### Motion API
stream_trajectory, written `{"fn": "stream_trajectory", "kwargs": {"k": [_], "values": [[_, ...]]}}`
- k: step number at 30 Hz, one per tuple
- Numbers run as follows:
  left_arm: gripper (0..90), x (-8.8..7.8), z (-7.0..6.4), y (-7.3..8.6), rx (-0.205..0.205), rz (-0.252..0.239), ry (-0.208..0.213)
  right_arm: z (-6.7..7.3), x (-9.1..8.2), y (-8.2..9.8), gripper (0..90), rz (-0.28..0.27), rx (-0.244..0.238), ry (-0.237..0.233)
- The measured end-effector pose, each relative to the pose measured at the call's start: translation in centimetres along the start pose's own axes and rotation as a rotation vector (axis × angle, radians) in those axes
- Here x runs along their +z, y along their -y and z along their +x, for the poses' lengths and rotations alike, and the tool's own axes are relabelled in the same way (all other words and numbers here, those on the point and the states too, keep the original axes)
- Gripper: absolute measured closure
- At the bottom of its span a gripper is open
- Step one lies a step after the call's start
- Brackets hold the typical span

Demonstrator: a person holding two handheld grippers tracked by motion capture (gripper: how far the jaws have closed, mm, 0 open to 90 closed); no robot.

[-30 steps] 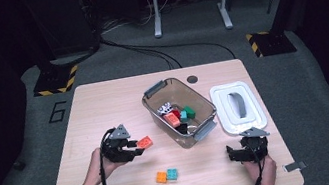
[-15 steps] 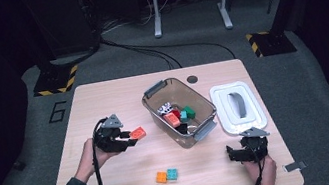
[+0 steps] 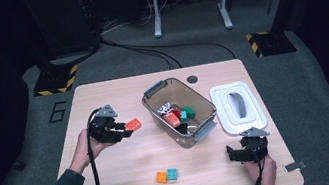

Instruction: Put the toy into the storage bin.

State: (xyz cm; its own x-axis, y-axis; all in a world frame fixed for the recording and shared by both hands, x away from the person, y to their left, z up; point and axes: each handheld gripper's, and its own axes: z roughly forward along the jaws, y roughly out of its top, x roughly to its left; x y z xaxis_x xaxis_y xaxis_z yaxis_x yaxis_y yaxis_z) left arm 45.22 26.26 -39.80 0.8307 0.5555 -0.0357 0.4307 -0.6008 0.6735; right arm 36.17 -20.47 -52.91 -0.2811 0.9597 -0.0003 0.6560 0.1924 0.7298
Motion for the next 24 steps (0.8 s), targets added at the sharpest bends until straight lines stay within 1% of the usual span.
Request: {"fn": "stream_trajectory", "kwargs": {"k": [3,4,5,7,11,12,13,18,21,23,24], "values": [[59.0,-0.2,0.3,-0.4,-0.002,-0.003,-0.001,0.0,0.0,0.0,4.9,0.000,0.000,0.000],[59.0,-0.3,0.4,-0.5,0.001,-0.006,-0.008,0.0,0.0,0.0,4.9,0.000,0.000,0.000],[59.0,-0.4,0.5,-0.7,-0.001,-0.001,-0.003,0.0,0.0,0.0,4.9,0.000,0.000,0.000],[59.0,-0.6,0.8,-1.2,-0.001,-0.003,-0.007,0.0,0.0,0.0,4.9,0.000,0.000,0.000],[59.0,-0.9,1.0,-2.1,0.008,0.004,-0.008,0.0,0.0,0.0,4.9,0.000,0.000,0.000],[59.0,-0.9,1.1,-2.3,0.010,0.003,-0.014,0.0,0.0,0.0,4.9,0.000,-0.001,0.000],[59.0,-1.0,1.1,-2.6,0.011,0.003,-0.009,0.0,0.0,0.0,4.9,0.000,0.000,0.000],[59.0,-1.2,1.6,-3.7,0.021,0.009,-0.023,0.0,0.0,0.0,4.9,0.000,0.000,0.000],[59.0,-1.2,1.9,-4.4,0.021,0.014,-0.028,0.0,0.0,0.0,4.9,0.000,-0.001,0.000],[59.0,-1.2,2.1,-4.8,0.020,0.006,-0.033,0.0,0.0,0.0,4.9,0.000,-0.001,-0.001],[59.0,-1.2,2.2,-5.0,0.016,0.012,-0.029,0.0,0.0,0.0,4.9,0.000,-0.001,-0.001]]}}
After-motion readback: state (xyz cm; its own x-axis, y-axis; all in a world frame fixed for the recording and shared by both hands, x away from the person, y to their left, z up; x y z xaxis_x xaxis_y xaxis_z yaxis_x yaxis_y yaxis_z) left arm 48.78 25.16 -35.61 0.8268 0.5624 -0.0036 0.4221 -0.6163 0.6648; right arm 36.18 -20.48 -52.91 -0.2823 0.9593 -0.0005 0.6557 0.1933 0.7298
